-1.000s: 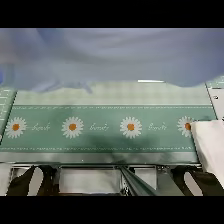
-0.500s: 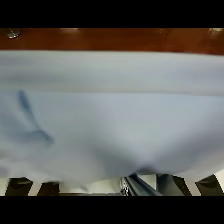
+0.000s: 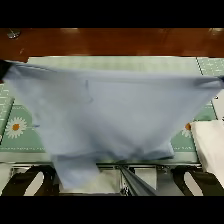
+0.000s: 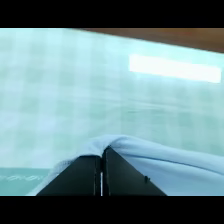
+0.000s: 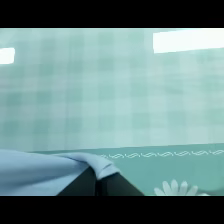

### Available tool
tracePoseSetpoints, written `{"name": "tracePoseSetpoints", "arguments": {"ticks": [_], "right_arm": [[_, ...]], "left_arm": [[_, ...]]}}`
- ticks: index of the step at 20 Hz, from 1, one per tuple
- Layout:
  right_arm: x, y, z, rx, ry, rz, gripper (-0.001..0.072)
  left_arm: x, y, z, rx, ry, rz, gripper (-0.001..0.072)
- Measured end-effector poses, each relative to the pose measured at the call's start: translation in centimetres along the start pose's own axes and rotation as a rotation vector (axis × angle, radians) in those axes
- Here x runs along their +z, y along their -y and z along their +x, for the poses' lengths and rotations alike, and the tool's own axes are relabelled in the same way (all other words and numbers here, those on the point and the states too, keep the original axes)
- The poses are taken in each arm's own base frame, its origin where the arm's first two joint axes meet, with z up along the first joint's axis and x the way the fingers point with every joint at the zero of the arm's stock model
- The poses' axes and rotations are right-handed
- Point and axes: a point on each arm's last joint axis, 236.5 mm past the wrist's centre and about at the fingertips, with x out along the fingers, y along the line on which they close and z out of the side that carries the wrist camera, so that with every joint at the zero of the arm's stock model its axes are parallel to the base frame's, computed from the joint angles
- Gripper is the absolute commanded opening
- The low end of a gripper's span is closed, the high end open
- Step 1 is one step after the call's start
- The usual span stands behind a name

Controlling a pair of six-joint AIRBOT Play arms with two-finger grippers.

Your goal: Fold the shirts.

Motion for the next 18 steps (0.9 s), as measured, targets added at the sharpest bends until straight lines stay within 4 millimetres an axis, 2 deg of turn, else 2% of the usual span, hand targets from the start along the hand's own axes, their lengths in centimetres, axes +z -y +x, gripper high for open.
{"name": "tracePoseSetpoints", "arguments": {"ticks": [4, 6, 10, 12, 14, 16, 18], "right_arm": [[1.3, 1.4, 10.9, 0.007, -0.077, 0.033, 0.0024], [1.4, 1.5, 16.0, 0.03, -0.133, 0.067, 0.0024], [0.9, 1.3, 24.9, 0.089, -0.239, 0.153, 0.0024], [0.5, 0.8, 28.0, 0.125, -0.28, 0.199, 0.0025], [-0.4, 0.3, 29.8, 0.156, -0.328, 0.228, 0.0025], [-1.0, 0.0, 30.2, 0.181, -0.364, 0.222, 0.0025], [-1.3, 0.4, 29.5, 0.195, -0.393, 0.212, 0.0024]], "left_arm": [[-1.0, -2.3, 10.2, 0.012, -0.077, -0.069, 0.0021], [-1.7, -3.4, 14.5, 0.025, -0.099, -0.112, 0.0021], [-4.0, -4.9, 21.0, 0.053, -0.142, -0.226, 0.0023], [-5.3, -5.3, 22.9, 0.064, -0.168, -0.27, 0.0022], [-6.5, -5.4, 23.7, 0.069, -0.201, -0.293, 0.0023], [-7.1, -5.5, 23.6, 0.069, -0.231, -0.285, 0.0022], [-8.0, -5.6, 22.8, 0.068, -0.282, -0.256, 0.0023]]}}
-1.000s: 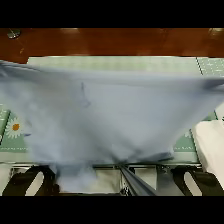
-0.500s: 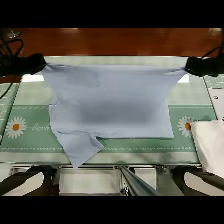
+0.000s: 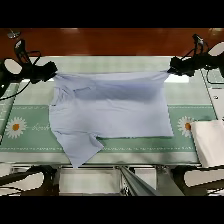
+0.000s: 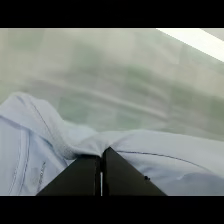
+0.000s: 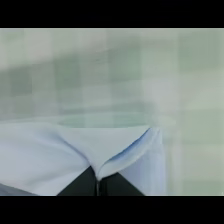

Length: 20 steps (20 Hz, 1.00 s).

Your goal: Fold the shirts.

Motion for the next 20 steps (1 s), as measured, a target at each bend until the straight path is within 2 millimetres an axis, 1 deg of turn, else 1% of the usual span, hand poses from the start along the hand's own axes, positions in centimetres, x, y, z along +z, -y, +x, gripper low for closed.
{"name": "tracePoseSetpoints", "arguments": {"ticks": [2, 4, 6, 8, 9, 10, 11, 13, 14, 15, 16, 18, 19, 20], "right_arm": [[-1.0, 0.5, -1.0, 0.006, -0.05, -0.014, 0.0024], [-2.7, 1.4, -1.5, 0.007, -0.117, -0.024, 0.0024], [-4.9, 2.2, -1.1, 0.007, -0.189, -0.023, 0.0024], [-7.4, 3.1, 0.2, 0.001, -0.251, -0.011, 0.0025], [-8.3, 3.5, 1.0, -0.002, -0.266, -0.001, 0.0069], [-9.2, 3.8, 1.7, -0.003, -0.284, 0.011, 0.0421], [-9.7, 3.9, 2.2, -0.003, -0.293, 0.026, 0.0627], [-10.1, 4.2, 2.3, -0.005, -0.295, 0.054, 0.0629], [-9.8, 4.1, 1.8, 0.0, -0.29, 0.065, 0.0629], [-9.4, 4.1, 0.9, 0.0, -0.28, 0.07, 0.0629], [-9.0, 4.4, -0.3, -0.006, -0.269, 0.074, 0.0629], [-8.6, 5.8, -3.4, -0.045, -0.239, 0.083, 0.0629], [-8.7, 6.8, -5.1, -0.071, -0.212, 0.105, 0.063], [-8.9, 7.6, -6.4, -0.082, -0.177, 0.14, 0.0629]], "left_arm": [[-2.0, -0.8, -0.2, 0.014, -0.091, 0.046, 0.0023], [-4.9, -1.8, 0.0, 0.033, -0.201, 0.089, 0.0023], [-7.7, -3.2, 0.6, 0.057, -0.302, 0.109, 0.0024], [-10.2, -4.3, 1.3, 0.074, -0.387, 0.113, 0.0026], [-11.2, -4.8, 1.6, 0.079, -0.426, 0.11, 0.0109], [-12.2, -5.2, 1.8, 0.085, -0.464, 0.109, 0.0539], [-12.9, -5.5, 1.8, 0.09, -0.494, 0.109, 0.07], [-13.6, -5.8, 1.2, 0.1, -0.547, 0.117, 0.0701], [-13.5, -6.2, 0.7, 0.112, -0.564, 0.128, 0.0701], [-13.2, -6.9, -0.1, 0.134, -0.581, 0.142, 0.0702], [-12.9, -7.6, -1.2, 0.156, -0.592, 0.149, 0.0701], [-12.4, -9.3, -3.7, 0.197, -0.597, 0.138, 0.0701], [-12.9, -10.3, -5.1, 0.216, -0.614, 0.119, 0.0702], [-14.0, -11.3, -6.4, 0.231, -0.637, 0.094, 0.0702]]}}
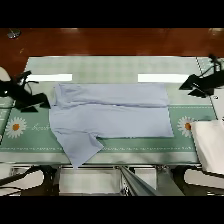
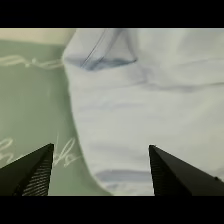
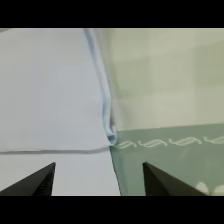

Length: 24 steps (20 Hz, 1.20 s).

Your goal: Fold the shirts.

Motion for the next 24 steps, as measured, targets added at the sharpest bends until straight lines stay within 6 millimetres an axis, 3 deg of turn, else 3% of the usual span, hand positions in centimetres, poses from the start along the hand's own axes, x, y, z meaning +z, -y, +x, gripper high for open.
{"name": "tracePoseSetpoints", "arguments": {"ticks": [2, 4, 8, 10, 13, 20, 21, 22, 23, 24], "right_arm": [[-1.5, 1.1, -1.4, 0.012, 0.075, 0.071, 0.0629], [-4.4, 1.5, -1.3, 0.031, 0.117, 0.103, 0.0629], [-9.8, 1.0, 0.6, 0.096, 0.167, 0.16, 0.0629], [-11.6, 0.7, 1.6, 0.127, 0.168, 0.177, 0.0628], [-12.8, 0.2, 2.2, 0.158, 0.172, 0.191, 0.0629], [-13.2, -0.5, 2.4, 0.198, 0.175, 0.215, 0.0628], [-13.0, -0.4, 2.2, 0.197, 0.182, 0.224, 0.0628], [-12.5, 0.1, 1.8, 0.19, 0.199, 0.24, 0.0628], [-12.1, 0.9, 1.3, 0.171, 0.215, 0.254, 0.0628], [-11.9, 2.0, 0.8, 0.143, 0.227, 0.277, 0.0628]], "left_arm": [[-3.4, -1.9, 0.4, -0.003, -0.033, -0.066, 0.0702], [-6.8, -2.8, 1.5, -0.049, -0.05, -0.151, 0.0702], [-11.1, -1.8, 3.9, -0.237, -0.04, -0.329, 0.0702], [-12.1, -0.8, 5.0, -0.323, -0.024, -0.385, 0.0702], [-12.6, 0.8, 6.1, -0.401, -0.009, -0.425, 0.0702], [-13.5, 5.7, 7.8, -0.519, -0.03, -0.376, 0.0699], [-13.6, 6.2, 8.0, -0.525, -0.035, -0.36, 0.063], [-13.8, 6.6, 8.2, -0.523, -0.038, -0.34, 0.0232], [-13.9, 6.4, 8.6, -0.503, -0.031, -0.323, 0.0021], [-13.9, 6.4, 8.9, -0.49, -0.026, -0.306, 0.0022]]}}
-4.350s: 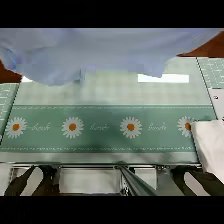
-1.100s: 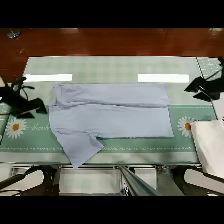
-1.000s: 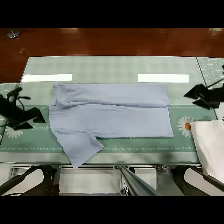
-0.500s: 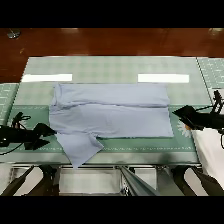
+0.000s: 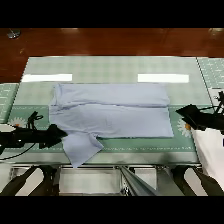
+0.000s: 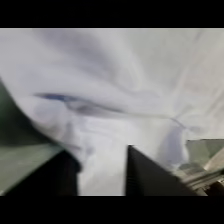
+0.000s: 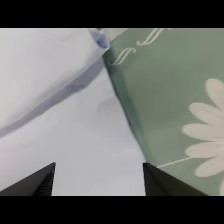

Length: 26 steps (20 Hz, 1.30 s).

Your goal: Fold the shirts.

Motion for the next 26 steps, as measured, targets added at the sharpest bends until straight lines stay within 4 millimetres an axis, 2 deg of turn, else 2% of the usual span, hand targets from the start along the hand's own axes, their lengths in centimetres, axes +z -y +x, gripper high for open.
{"name": "tracePoseSetpoints", "arguments": {"ticks": [1, 2, 5, 7, 9, 11, 13, 16, 17, 18, 19, 20, 23, 26], "right_arm": [[0.1, 1.1, -0.4, -0.033, -0.003, 0.017, 0.0628], [-0.7, 2.5, -0.7, -0.077, -0.035, 0.035, 0.0628], [-4.4, 5.5, -0.5, -0.181, -0.163, 0.07, 0.0628], [-7.0, 6.4, 0.0, -0.216, -0.254, 0.068, 0.0628], [-9.1, 6.7, 0.4, -0.233, -0.339, 0.053, 0.0628], [-10.4, 6.6, 1.1, -0.234, -0.398, 0.041, 0.0628], [-10.5, 5.7, 2.1, -0.192, -0.409, 0.044, 0.0628], [-10.1, 3.5, 3.9, -0.082, -0.403, 0.092, 0.0617], [-9.9, 2.8, 4.5, -0.05, -0.396, 0.107, 0.0578], [-9.7, 2.4, 5.0, -0.028, -0.393, 0.113, 0.0363], [-9.3, 2.3, 5.5, -0.024, -0.382, 0.107, 0.0021], [-9.1, 2.1, 5.9, -0.024, -0.376, 0.084, 0.0025], [-7.9, -0.1, 6.1, 0.027, -0.37, 0.011, 0.0024], [-4.9, -2.6, 5.7, 0.064, -0.315, -0.047, 0.0024]], "left_arm": [[-0.1, 0.2, 0.1, -0.004, 0.0, 0.019, 0.0022], [-0.1, 0.6, 0.2, -0.021, -0.001, 0.023, 0.0022], [-0.2, 1.9, 0.3, -0.069, -0.003, 0.042, 0.0022], [-0.2, 2.4, 0.3, -0.088, 0.0, 0.047, 0.0022], [-0.1, 2.7, 0.3, -0.101, 0.003, 0.047, 0.0022], [-0.1, 2.9, 0.3, -0.108, 0.005, 0.049, 0.0022], [0.0, 3.0, 0.3, -0.114, 0.007, 0.049, 0.0023], [0.3, 3.0, 0.2, -0.114, 0.02, 0.047, 0.0022], [0.4, 3.0, 0.2, -0.113, 0.023, 0.047, 0.0022], [0.4, 3.0, 0.2, -0.113, 0.027, 0.047, 0.0022], [0.5, 3.0, 0.2, -0.112, 0.032, 0.046, 0.0023], [0.7, 3.0, 0.2, -0.113, 0.037, 0.047, 0.0023], [2.2, 4.1, -0.7, -0.129, 0.08, 0.082, 0.0023], [5.2, 5.9, -3.0, -0.138, 0.167, 0.163, 0.0022]]}}
